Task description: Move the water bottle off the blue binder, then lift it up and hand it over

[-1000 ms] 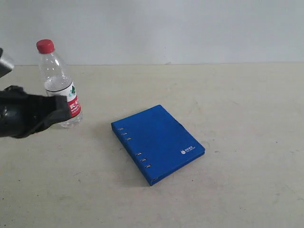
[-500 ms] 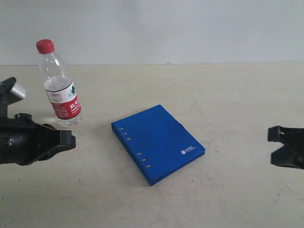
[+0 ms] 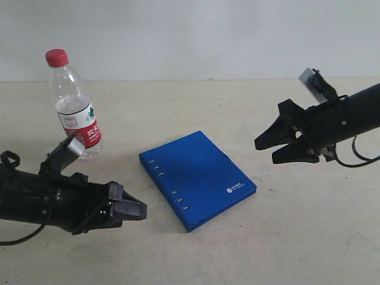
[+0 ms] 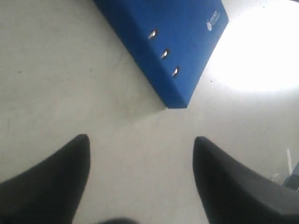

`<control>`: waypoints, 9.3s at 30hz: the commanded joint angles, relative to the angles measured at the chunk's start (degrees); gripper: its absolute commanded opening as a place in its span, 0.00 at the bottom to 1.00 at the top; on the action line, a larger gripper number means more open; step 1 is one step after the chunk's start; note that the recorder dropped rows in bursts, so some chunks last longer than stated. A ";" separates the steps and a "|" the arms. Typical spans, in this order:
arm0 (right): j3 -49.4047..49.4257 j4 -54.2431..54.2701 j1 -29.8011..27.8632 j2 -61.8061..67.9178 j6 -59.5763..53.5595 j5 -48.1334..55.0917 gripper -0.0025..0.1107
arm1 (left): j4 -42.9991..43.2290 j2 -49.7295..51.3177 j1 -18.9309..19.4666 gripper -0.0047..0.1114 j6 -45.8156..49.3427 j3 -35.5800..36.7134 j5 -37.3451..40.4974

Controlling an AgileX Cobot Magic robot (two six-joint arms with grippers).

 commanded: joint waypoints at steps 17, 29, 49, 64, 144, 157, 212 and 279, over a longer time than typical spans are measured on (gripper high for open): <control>-13.11 1.44 4.79 19.44 -2.55 11.57 0.48 | -0.14 10.75 -0.16 0.57 -3.05 -13.46 2.47; -12.76 -1.60 9.98 11.78 0.90 11.57 0.30 | -0.14 10.73 1.40 0.57 1.47 -13.46 -4.35; -12.76 3.33 22.97 11.37 -10.52 3.28 0.07 | -0.14 10.73 2.28 0.57 4.45 -13.46 -4.27; -12.76 8.96 16.62 5.36 -18.88 11.57 0.02 | -0.14 15.55 7.96 0.57 -3.36 -15.43 11.58; -15.78 11.08 7.91 9.86 -16.43 11.57 0.02 | -0.14 17.75 11.66 0.57 15.05 -15.34 22.90; -15.78 10.71 11.40 9.76 -13.02 11.57 0.02 | -0.14 29.04 9.33 0.57 17.04 -24.09 31.65; -21.96 -30.61 0.90 0.87 13.97 9.77 0.51 | -0.14 33.57 2.62 0.08 10.57 -38.17 31.65; -13.23 -37.22 -6.37 -8.13 18.95 -35.47 0.02 | 4.44 22.39 3.21 0.08 9.26 -37.37 31.65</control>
